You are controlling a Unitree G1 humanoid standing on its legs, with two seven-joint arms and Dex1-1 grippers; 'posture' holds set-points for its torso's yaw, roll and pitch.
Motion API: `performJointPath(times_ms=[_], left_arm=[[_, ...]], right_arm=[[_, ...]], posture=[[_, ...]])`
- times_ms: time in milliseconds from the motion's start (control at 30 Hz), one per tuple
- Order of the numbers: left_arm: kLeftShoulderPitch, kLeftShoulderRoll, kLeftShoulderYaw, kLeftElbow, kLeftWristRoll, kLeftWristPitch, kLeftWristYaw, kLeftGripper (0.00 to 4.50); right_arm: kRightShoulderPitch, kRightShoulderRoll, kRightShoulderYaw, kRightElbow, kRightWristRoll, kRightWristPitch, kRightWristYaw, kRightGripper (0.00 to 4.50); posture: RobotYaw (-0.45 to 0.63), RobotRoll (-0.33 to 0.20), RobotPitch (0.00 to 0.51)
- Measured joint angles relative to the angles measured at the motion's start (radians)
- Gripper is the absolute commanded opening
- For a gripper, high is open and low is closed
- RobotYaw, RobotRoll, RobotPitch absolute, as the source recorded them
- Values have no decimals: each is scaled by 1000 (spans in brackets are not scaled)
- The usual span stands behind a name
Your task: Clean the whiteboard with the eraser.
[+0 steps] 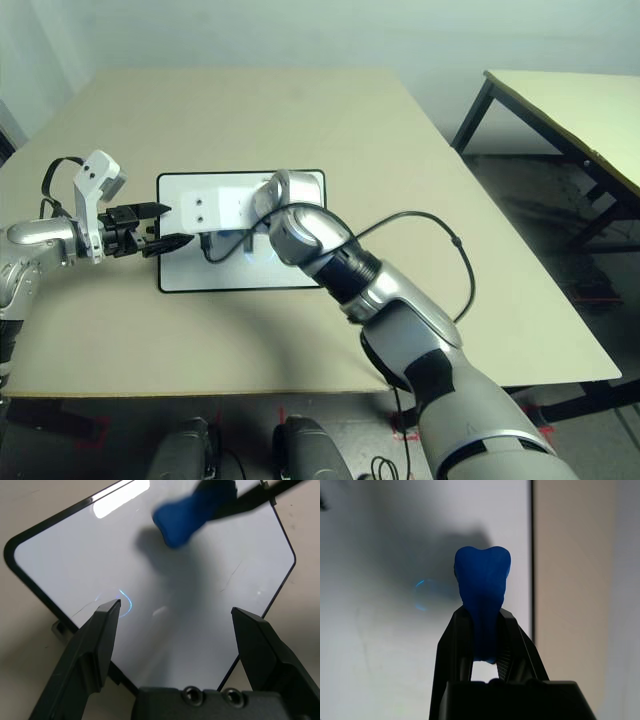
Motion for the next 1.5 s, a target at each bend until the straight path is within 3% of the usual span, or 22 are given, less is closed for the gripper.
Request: performJointPath(times_ms=[67,233,333,467,633,733,833,1067,1167,1333,1500], left_arm=[[-1,-1,-1,0,0,0,0,4500],[-1,1,0,1,1,0,0,4500],[-1,1,0,2,1,0,0,4500],[-1,1,0,4,1,0,-2,4500],[-2,1,-2,6,2,-3,-7,4500],[-2,1,-2,7,2,-4,-9,4500],[-2,2,-2,14,3,-4,-12,4500],[-5,1,-2,34,5,-16,-15,4500],[-6,1,-2,46,8,-25,-15,4500],[-12,-1,-4,60,12,-40,-19,4500],[-14,-2,-4,69,14,-47,-25,4500]], right_arm=[[24,-4,2,-26,0,4,7,596],[217,-93,95,-248,-5,48,125,596],[230,-107,111,-273,-8,42,134,596],[186,-71,104,-150,2,-22,92,596],[24,1,14,123,17,-100,-50,595],[-9,28,-16,196,19,-126,-95,595],[21,26,-15,151,16,-111,-83,595],[180,-45,77,-158,-12,25,70,595],[198,-73,82,-181,-14,26,91,595],[107,-43,72,-63,-9,24,77,593],[-12,-11,-9,88,0,9,-24,593]], posture=[[-18,0,45],[-18,0,44],[-18,0,44],[-18,0,43],[-18,0,42],[-18,0,42],[-18,0,42],[-21,0,42],[-23,0,42],[-25,0,41],[-29,0,38]])
